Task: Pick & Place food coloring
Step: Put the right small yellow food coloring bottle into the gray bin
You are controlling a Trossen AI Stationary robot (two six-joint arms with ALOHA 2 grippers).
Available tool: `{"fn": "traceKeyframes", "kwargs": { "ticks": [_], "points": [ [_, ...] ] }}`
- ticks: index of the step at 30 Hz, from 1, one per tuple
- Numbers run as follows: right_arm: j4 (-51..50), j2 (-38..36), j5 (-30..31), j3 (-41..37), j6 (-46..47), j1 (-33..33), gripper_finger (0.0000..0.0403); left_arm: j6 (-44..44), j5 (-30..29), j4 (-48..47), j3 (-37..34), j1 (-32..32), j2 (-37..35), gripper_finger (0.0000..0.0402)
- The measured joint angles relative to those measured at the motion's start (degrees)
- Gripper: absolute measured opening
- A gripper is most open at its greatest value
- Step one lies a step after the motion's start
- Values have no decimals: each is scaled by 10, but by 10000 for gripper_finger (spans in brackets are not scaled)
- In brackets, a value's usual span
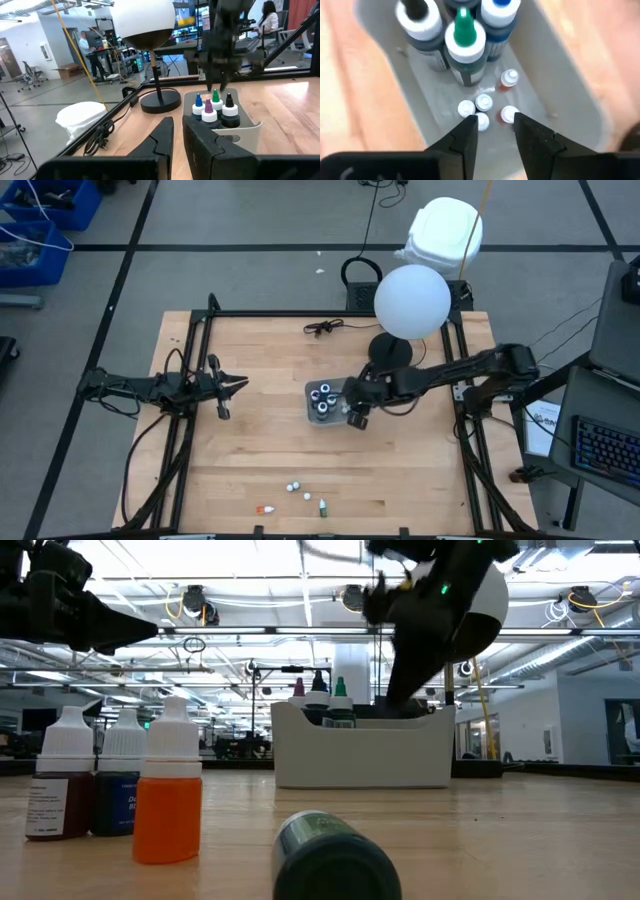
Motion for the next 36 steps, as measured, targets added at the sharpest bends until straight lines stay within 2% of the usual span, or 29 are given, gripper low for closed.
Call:
{"fn": "traceKeyframes", "kwargs": {
  "ticks": [5,9,15,18,22,25,29,36],
  "points": [
    [-7,-87,3,-2,-75,9,103,0,0,0,0,0,0,49],
    [68,-170,1,-43,-146,21,79,15,-1,1,0,0,0,49],
    [198,-316,-46,-180,-237,9,10,100,-3,-4,0,0,0,49],
    [250,-391,-52,-261,-236,-7,8,128,-5,-8,0,0,0,49],
    [356,-470,-89,-372,-234,-28,6,173,-6,0,0,0,0,49],
    [408,-503,-100,-424,-220,-50,2,196,-7,6,0,0,0,49],
    [418,-522,-136,-451,-194,-68,1,201,-29,20,0,0,0,49],
    [536,-522,-135,-531,-202,-68,1,154,-35,28,0,0,0,49]
  ]
}}
